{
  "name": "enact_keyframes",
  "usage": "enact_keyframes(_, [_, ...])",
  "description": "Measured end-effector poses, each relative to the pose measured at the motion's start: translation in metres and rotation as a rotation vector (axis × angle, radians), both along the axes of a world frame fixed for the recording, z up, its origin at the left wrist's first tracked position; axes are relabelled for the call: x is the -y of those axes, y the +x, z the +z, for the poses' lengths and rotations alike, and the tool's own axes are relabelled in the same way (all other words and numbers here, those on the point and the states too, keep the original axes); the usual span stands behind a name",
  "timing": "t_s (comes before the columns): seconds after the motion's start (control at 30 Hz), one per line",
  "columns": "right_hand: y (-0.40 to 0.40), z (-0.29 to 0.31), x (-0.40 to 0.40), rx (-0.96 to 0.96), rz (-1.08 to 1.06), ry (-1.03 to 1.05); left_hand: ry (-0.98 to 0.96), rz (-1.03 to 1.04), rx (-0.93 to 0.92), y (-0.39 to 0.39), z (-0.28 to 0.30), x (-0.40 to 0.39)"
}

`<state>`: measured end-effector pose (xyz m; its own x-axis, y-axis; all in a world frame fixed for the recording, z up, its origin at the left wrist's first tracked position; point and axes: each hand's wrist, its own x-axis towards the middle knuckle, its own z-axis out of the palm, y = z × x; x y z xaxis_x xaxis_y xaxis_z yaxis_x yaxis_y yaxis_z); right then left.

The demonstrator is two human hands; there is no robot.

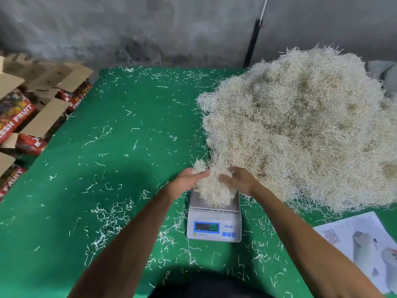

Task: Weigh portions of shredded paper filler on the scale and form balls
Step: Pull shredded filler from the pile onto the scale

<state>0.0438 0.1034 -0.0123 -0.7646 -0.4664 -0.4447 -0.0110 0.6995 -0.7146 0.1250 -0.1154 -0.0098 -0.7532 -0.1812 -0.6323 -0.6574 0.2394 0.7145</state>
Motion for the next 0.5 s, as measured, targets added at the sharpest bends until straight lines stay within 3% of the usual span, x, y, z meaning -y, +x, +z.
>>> enact_keyframes(0.1, [0.004,-0.009,-0.004,-0.093,0.002,0.12,-0.075,-0.032,-0.034,0.011,-0.008,0.004])
enact_keyframes(0.27, [-0.005,-0.003,-0.011,-0.431,-0.172,0.048,-0.09,0.011,-0.173,0.013,-0.005,0.011])
enact_keyframes(0.5, [-0.008,0.007,-0.009,-0.373,-0.236,-0.006,-0.072,0.148,-0.337,0.019,0.008,0.006])
